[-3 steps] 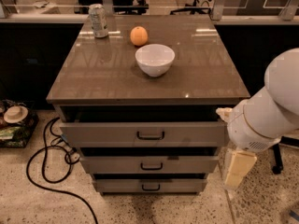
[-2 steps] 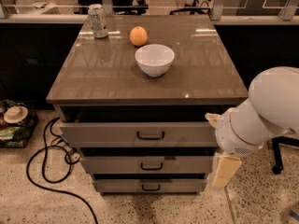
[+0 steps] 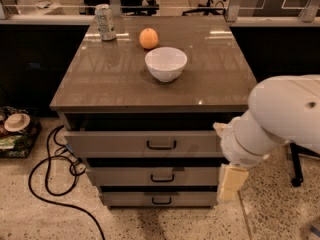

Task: Open top drawer

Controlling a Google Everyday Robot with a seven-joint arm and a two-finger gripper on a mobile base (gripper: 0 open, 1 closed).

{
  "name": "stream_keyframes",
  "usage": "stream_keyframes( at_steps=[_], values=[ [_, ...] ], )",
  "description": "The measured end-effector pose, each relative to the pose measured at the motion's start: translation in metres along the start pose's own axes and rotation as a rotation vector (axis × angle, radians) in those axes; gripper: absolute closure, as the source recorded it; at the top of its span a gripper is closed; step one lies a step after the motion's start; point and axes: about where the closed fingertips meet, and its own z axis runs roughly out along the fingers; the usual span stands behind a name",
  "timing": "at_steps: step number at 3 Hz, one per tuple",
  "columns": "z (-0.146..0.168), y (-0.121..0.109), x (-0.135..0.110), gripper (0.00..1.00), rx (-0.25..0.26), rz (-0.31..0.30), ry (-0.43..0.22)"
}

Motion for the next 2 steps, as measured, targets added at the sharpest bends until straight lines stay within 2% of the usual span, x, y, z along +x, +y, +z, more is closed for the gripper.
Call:
stream_keyframes(
  at_steps=[1, 2],
  values=[
    [0.037, 0.003, -0.017, 0.00, -0.022, -0.032, 0.046],
    [0.064, 0.008, -0.028, 0.00, -0.039, -0.060, 0.054]
  ],
)
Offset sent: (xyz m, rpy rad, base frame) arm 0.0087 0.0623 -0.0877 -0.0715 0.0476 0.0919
